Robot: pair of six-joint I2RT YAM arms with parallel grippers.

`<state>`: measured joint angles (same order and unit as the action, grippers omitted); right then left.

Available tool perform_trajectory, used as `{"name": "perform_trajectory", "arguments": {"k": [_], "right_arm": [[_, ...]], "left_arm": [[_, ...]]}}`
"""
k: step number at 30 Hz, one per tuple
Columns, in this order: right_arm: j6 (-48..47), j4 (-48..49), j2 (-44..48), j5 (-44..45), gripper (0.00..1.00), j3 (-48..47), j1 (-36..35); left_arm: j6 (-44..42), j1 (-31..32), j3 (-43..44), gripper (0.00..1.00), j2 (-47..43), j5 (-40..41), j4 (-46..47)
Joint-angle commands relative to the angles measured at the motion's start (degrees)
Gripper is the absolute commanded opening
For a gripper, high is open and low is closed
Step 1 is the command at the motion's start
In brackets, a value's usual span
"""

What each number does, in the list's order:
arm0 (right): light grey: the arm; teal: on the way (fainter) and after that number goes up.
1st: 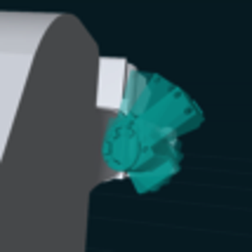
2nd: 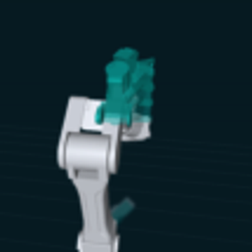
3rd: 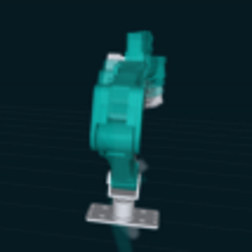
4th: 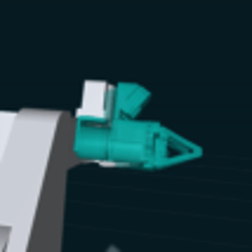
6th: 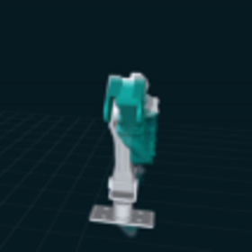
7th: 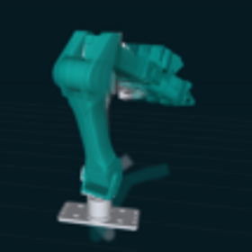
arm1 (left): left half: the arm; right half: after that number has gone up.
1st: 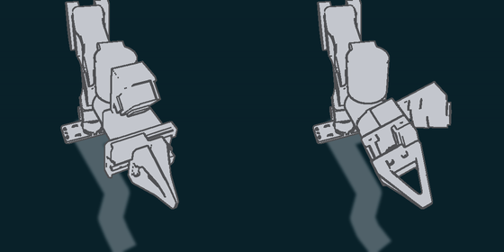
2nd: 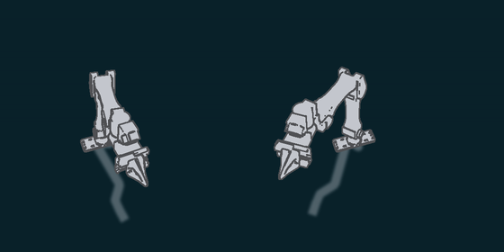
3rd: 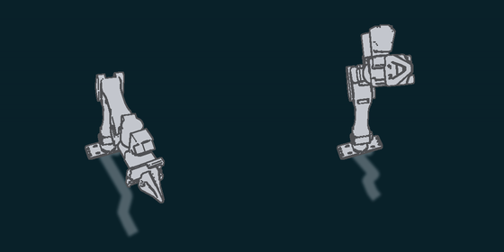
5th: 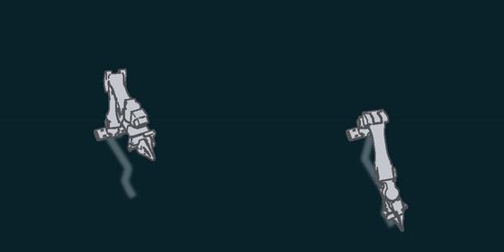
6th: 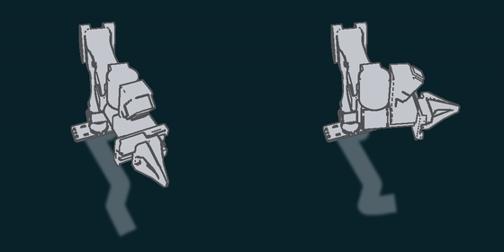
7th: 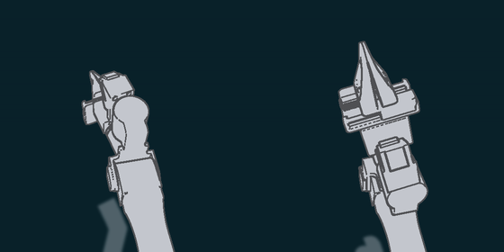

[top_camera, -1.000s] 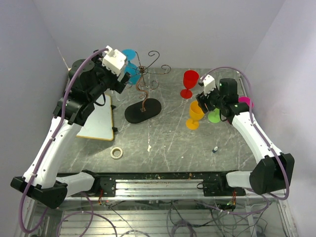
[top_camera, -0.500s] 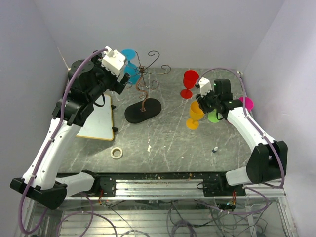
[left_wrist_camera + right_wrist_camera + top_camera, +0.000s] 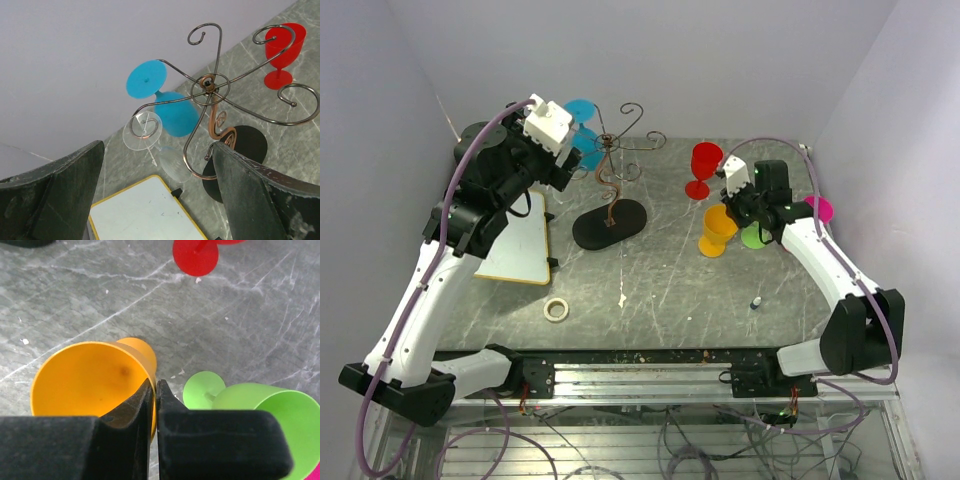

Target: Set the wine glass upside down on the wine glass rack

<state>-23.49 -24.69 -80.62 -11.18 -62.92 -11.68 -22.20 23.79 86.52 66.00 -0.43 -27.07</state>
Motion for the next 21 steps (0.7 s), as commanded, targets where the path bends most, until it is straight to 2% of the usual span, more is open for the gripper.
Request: {"name": "perform_trajectory", "arguments": {"k": [1,5,9,13,21], "right_arm": [[1.22,0.51,3.69,-2.12,0.01,-2.65,0.2],[1.57,0.78,5.97,-3.62,0.0,-3.98,0.17],[1.6,1.53,8.79,-5.61,0.0,-5.93,0.18],[0.84,1.1,11.07,-9.81,0.0,-9.66,0.17],[4.72,1.95,13.11,-16.44,0.0,-20.65,0.17]], "left_arm": [[1.13,-0.56,0.2,1.0,-0.98,-3.04,0.87],[5.39,-0.89,1.56,0.99,0.29,-5.0,1.86],[4.65,-0.85,4.81,1.0,1.96,-9.12,0.85],[10.09,-0.86,6.44,1.0,3.27,-10.92,1.31],[23.92,-0.85,6.38,0.9,5.73,-19.49,5.08]]}}
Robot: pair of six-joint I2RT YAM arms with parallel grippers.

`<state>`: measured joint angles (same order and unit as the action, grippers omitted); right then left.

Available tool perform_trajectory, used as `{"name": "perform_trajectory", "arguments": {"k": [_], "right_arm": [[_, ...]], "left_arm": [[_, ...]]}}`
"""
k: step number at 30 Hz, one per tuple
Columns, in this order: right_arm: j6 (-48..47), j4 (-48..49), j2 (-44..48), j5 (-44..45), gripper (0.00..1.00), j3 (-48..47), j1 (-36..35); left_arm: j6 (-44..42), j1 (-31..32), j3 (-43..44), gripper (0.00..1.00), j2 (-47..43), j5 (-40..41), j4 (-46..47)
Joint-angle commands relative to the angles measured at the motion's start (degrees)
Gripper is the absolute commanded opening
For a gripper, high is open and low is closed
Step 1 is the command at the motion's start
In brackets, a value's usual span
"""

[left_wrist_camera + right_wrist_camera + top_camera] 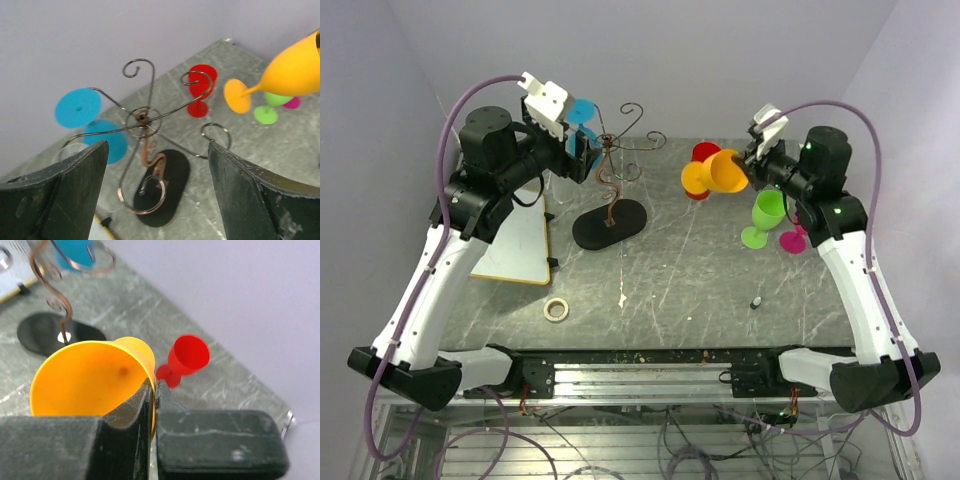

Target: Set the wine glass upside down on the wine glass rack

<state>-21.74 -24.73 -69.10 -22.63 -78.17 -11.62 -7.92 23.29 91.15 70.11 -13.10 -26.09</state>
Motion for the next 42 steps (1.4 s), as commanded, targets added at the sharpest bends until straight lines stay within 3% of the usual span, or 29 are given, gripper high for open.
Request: {"name": "perform_trajectory", "arguments": {"k": [1,13,22,30,34,42], "right_arm": [[3.93,1.93,1.46,-5.91,0.0,-7.05,0.1],[16.98,1.75,-3.12,-15.11,0.0,-23.04,-0.07],[22.61,4.8,-5.57,-18.58,0.0,-25.72,-0.09],[22.84,4.19,-6.66,-20.12,0.0,-27.09,-0.07],[22.29,3.61,-6.64,-20.35,0.0,-27.45,-0.07],[21.45,2.96,-7.1,-20.65,0.0,-27.87,-0.15]], "left_arm": [[11.64,-0.34,2.08,0.89,2.07,-7.52,4.61],[27.96,0.64,9.15,0.82,9.57,-13.61,8.85],[35.9,2.43,9.73,0.8,13.64,-17.15,13.4],[37.36,4.31,7.89,0.79,15.34,-16.27,14.17],[37.34,5.42,7.14,0.72,16.08,-16.27,13.7],[37.02,6.24,7.53,0.45,17.13,-16.69,13.45]]}}
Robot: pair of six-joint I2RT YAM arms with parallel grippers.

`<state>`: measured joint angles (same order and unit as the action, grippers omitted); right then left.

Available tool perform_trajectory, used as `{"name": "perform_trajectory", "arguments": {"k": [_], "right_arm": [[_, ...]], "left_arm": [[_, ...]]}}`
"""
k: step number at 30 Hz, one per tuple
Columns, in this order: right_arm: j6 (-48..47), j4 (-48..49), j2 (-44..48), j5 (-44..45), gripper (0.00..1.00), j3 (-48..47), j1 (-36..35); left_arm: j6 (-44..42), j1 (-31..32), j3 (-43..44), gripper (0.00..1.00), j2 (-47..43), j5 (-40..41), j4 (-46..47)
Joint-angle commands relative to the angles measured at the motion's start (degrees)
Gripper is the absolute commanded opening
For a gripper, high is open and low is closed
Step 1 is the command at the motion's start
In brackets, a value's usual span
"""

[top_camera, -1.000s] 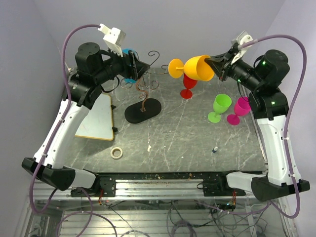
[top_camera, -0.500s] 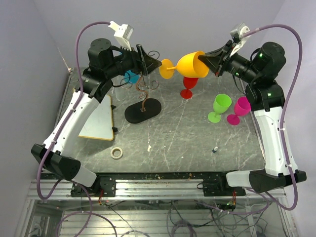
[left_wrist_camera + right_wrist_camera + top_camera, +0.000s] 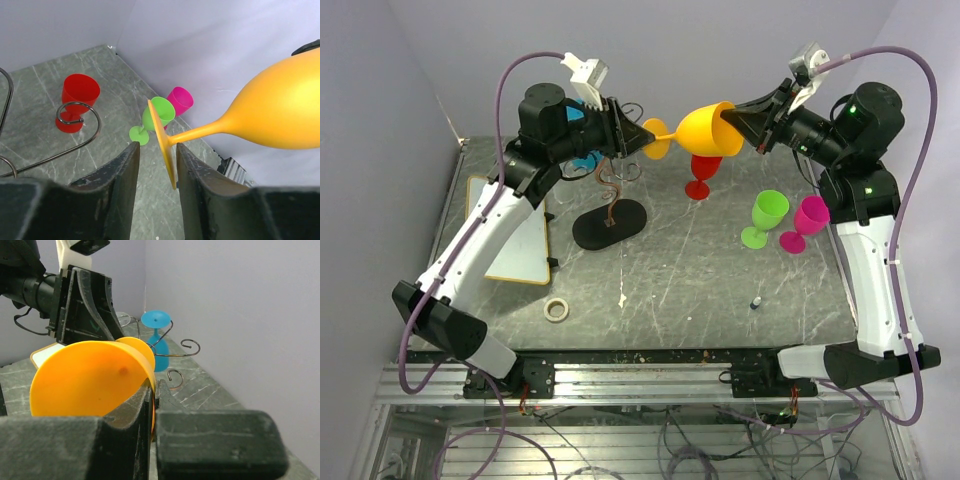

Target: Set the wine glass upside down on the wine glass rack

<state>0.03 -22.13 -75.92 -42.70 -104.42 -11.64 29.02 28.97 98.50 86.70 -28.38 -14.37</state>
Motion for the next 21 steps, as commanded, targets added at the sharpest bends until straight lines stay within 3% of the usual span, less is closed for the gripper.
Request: {"name": "perform_trajectory", "arguments": {"k": [1,6,12,14,18,21], "right_arm": [[-0.44,0.27,-0.36,-0.51,0.0,-1.67,-0.14],[-0.56,0.32,-0.46,-0.94,0.0,-1.62,-0.08],[-2.23,-0.11,0.17,-0.58,0.0,-0.72,-0.14],[-3.21,-0.44,0.6,-0.1,0.07,0.02,-0.08],[-5.52,-1.16,1.8,1.47,0.33,2.16,-0.1],[-7.6,-1.86,3.03,3.43,0.43,3.96,-0.09]], "left_arm": [[0.16,0.63,0.18,0.42,0.62,-1.58,1.83],[0.51,0.73,0.37,0.3,0.88,-2.35,2.12],[-0.26,0.69,0.55,0.07,-0.03,-1.53,1.65],[-1.4,0.61,0.85,0.07,-0.73,-0.48,1.01],[-3.57,0.26,1.46,0.07,-2.01,2.32,-0.44],[-4.98,-0.99,2.27,0.07,-2.51,5.56,-2.17]]}}
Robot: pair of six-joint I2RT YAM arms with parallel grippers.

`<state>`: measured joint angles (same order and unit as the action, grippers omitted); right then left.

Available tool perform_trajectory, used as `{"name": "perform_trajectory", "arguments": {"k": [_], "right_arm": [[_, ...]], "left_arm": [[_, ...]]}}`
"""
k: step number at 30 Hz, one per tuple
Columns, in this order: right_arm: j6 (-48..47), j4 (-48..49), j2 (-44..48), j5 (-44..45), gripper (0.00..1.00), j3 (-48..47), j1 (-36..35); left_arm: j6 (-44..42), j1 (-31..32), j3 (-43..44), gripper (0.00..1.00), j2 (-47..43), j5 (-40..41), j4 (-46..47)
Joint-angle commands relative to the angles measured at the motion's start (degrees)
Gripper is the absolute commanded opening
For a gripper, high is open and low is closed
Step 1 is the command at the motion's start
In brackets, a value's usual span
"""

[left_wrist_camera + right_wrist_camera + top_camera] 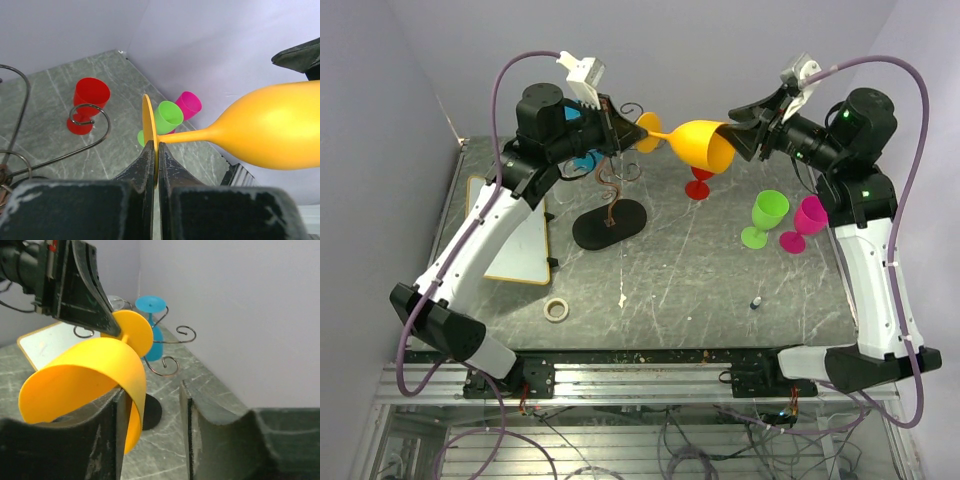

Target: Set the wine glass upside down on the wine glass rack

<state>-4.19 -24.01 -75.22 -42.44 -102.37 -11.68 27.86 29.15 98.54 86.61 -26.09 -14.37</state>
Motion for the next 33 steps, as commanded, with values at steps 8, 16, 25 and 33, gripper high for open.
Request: {"name": "perform_trajectory", "arguments": {"k": [8,16,25,33], "right_arm": [[-8.88,-2.07,6.25,13.07,0.71,6.59,-0.09],[-13.98,-1.1,9.87,20.27,0.71,14.59,0.02],[-20.64,-5.76,10.91,15.34,0.71,25.83,0.03],[-23.83,-3.27,14.06,8.91,0.71,37.83,0.16]], "left_arm": [[-3.32,-9.77,1.47,0.07,-4.06,3.81,0.84],[-8.85,-18.32,5.18,0.07,-2.41,11.93,2.39],[-21.79,-19.39,17.72,0.07,5.57,24.03,0.38],[-32.04,-19.28,28.07,0.07,13.6,31.43,0.53]]}}
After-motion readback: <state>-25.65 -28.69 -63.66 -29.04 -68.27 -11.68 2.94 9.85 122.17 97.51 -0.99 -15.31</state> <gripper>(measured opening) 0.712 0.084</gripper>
